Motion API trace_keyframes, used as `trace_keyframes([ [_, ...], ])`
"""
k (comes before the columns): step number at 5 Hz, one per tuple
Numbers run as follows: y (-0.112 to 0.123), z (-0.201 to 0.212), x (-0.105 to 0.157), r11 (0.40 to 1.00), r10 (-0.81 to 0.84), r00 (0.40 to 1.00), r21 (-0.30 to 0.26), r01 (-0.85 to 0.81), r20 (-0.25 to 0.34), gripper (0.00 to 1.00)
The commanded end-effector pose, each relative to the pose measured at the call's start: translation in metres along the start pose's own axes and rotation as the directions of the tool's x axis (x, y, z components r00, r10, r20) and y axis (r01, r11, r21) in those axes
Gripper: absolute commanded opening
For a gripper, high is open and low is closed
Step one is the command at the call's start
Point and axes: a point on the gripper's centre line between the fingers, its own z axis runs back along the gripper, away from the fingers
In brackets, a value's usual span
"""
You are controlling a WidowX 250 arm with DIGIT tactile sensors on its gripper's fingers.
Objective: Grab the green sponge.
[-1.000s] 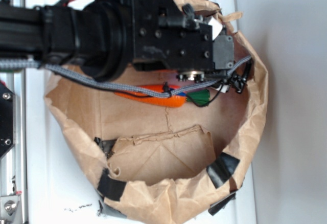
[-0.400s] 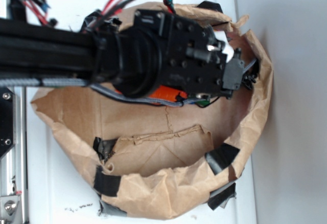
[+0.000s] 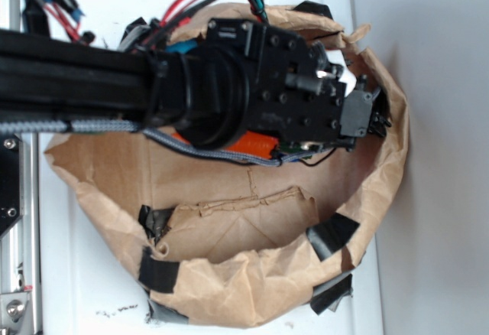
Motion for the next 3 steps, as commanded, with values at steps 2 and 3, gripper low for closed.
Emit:
trace_keyframes([
  [2,0.030,0.092,0.003,0.990,-0.139,0.961,-0.036,0.134,-0.241,0.00],
  [3,0.036,0.111,0.004,0.985,-0.173,0.932,-0.043,0.168,-0.318,0.00],
])
